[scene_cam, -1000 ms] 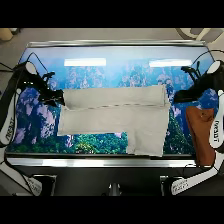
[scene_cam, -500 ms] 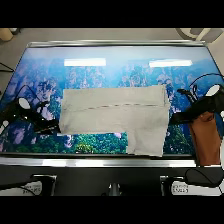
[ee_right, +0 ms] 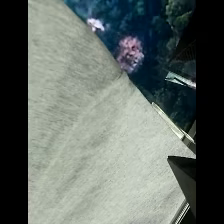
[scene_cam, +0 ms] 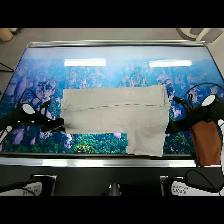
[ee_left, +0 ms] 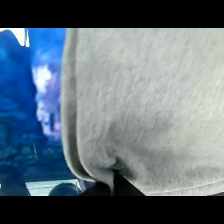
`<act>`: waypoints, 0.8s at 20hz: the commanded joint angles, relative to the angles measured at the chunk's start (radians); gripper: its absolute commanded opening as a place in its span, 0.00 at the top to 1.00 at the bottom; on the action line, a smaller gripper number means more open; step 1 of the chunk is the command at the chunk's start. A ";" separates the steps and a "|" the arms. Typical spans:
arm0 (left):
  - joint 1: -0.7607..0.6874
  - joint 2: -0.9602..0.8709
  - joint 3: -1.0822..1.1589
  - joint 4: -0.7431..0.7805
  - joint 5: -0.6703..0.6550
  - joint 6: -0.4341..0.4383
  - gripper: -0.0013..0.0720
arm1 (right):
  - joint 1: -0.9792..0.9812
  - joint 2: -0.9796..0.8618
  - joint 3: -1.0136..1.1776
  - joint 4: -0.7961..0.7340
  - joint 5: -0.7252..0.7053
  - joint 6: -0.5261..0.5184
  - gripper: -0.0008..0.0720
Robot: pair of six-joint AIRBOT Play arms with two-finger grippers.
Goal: Fold the shirts.
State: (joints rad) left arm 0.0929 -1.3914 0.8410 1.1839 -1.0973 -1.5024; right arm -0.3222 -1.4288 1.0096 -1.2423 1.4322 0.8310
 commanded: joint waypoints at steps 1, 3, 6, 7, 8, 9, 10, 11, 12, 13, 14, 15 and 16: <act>-0.013 0.010 -0.003 -0.003 0.031 -0.003 0.95 | 0.001 0.023 -0.127 0.047 -0.060 -0.018 0.13; -0.013 0.025 -0.003 -0.003 0.024 0.004 0.95 | 0.001 0.023 -0.173 0.101 -0.106 -0.017 0.17; -0.013 0.040 -0.003 -0.004 0.025 0.004 0.95 | 0.001 0.023 -0.218 0.142 -0.147 -0.012 0.21; -0.014 0.041 -0.003 -0.004 0.025 0.004 0.95 | 0.001 0.023 -0.233 0.158 -0.157 -0.008 0.23; -0.014 0.040 -0.003 -0.004 0.025 0.012 0.95 | 0.001 0.023 -0.247 0.162 -0.167 -0.005 0.24; -0.013 0.040 -0.003 -0.003 0.025 0.016 0.95 | 0.001 0.023 -0.259 0.161 -0.177 -0.006 0.28; -0.012 0.041 -0.003 -0.003 0.026 0.015 0.95 | 0.001 0.023 -0.264 0.161 -0.177 -0.006 0.42; -0.011 0.041 -0.002 -0.003 0.026 0.016 0.95 | 0.001 0.025 -0.262 0.162 -0.173 -0.006 0.75; -0.011 0.044 0.005 -0.004 0.026 0.024 0.95 | 0.001 0.034 -0.253 0.173 -0.165 -0.013 0.96; -0.013 0.057 0.020 -0.007 0.026 0.049 0.95 | 0.000 0.052 -0.236 0.196 -0.156 -0.043 0.96; -0.013 0.080 0.047 -0.007 0.026 0.081 0.95 | 0.001 0.078 -0.206 0.230 -0.156 -0.076 0.96; -0.013 0.109 0.080 -0.008 0.026 0.112 0.95 | 0.001 0.103 -0.167 0.259 -0.149 -0.094 0.96; -0.012 0.136 0.122 -0.007 0.025 0.114 0.95 | 0.001 0.120 -0.119 0.282 -0.154 -0.095 0.96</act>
State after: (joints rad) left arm 0.0799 -1.3060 0.8959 1.1786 -1.0737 -1.4395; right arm -0.3210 -1.3540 0.8196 -1.0370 1.2720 0.7780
